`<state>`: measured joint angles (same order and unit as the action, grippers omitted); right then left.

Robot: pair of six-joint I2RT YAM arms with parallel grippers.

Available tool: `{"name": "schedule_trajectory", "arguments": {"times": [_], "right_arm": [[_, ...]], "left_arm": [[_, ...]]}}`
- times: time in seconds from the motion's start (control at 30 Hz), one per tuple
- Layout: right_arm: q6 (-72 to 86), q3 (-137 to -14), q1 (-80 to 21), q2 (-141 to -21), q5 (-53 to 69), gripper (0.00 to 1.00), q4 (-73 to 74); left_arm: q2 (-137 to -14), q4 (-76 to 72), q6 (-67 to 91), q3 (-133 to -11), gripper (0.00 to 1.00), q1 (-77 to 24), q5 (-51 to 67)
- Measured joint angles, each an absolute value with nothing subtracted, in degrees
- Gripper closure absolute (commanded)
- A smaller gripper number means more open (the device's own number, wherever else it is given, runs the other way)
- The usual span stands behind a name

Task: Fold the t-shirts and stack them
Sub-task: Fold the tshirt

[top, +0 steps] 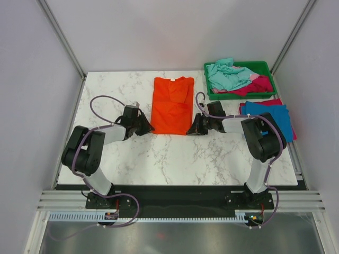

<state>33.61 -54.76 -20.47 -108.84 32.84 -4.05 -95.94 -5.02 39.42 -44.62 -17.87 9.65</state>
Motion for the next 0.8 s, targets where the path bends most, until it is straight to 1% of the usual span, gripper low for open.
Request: {"name": "schedule_trajectory", "arguments": {"times": [0.07,0.1,0.17,0.2,0.37,0.5,0.67,0.8], "right_arm": [[33.61,-54.76,-20.4,-108.95,33.04,0.88,-4.19],[33.61,-54.76,-20.4,-109.08,33.19,0.91,-4.32],[33.61,-54.76,-20.38,-109.38,33.74,0.97,-4.8],[33.65,-54.76,-20.38,-109.49,33.87,1.0,-4.99],[33.71,-53.76,-20.4,-108.9,33.71,1.0,-5.8],[33.36,-50.06,-20.4,-104.14,31.4,1.0,-3.77],[32.49,-44.93,-20.73,-92.16,28.4,1.0,2.37],[32.25,-40.97,-22.17,-79.18,26.3,1.0,6.57]], "left_arm": [[-96.64,-6.04,39.77,-44.6,0.76,-17.89,9.65],[-97.01,-6.68,39.97,-44.6,0.86,-17.91,9.87],[-97.45,-7.73,40.45,-44.38,0.96,-18.13,9.96],[-97.54,-8.34,40.56,-44.16,0.98,-18.26,10.15],[-96.53,-9.34,40.66,-42.87,0.98,-19.55,10.24],[-92.12,-5.8,40.64,-40.8,0.98,-21.98,10.5],[-79.68,-1.3,40.95,-36.86,0.98,-28.34,10.44],[-66.72,4.54,42.22,-33.54,0.98,-34.0,9.39]]}}
